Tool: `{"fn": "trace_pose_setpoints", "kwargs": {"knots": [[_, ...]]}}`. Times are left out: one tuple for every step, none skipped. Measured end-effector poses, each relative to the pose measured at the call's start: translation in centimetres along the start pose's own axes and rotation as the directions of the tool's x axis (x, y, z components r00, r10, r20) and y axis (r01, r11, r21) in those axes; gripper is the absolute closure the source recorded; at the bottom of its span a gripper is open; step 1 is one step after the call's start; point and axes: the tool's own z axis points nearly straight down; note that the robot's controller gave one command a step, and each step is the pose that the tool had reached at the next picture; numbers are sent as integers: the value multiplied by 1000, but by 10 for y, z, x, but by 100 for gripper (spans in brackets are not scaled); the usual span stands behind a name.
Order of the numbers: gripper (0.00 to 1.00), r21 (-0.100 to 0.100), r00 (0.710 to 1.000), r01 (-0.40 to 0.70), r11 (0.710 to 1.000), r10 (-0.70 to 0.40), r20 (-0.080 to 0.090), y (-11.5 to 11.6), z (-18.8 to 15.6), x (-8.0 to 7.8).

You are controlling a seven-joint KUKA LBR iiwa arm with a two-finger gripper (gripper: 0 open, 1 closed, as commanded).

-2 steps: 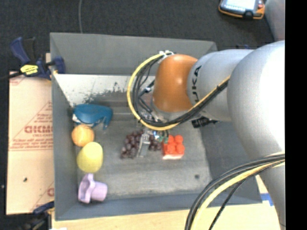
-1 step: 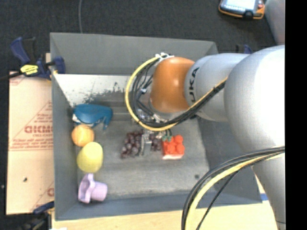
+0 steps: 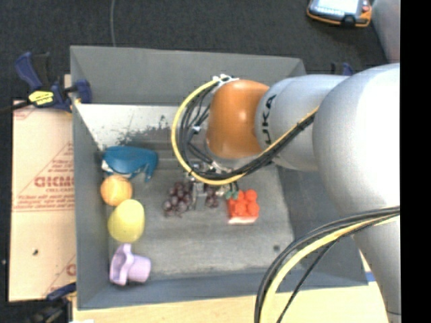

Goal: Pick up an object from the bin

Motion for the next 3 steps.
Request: {"fn": "trace_pose_setpoints", "kwargs": {"knots": [[100, 0, 1000, 0, 1000, 0, 0, 0, 0, 0], [100, 0, 1000, -1, 1000, 1, 0, -1, -14, 0], [100, 0, 1000, -2, 1000, 2, 5, -1, -28, -1]]}}
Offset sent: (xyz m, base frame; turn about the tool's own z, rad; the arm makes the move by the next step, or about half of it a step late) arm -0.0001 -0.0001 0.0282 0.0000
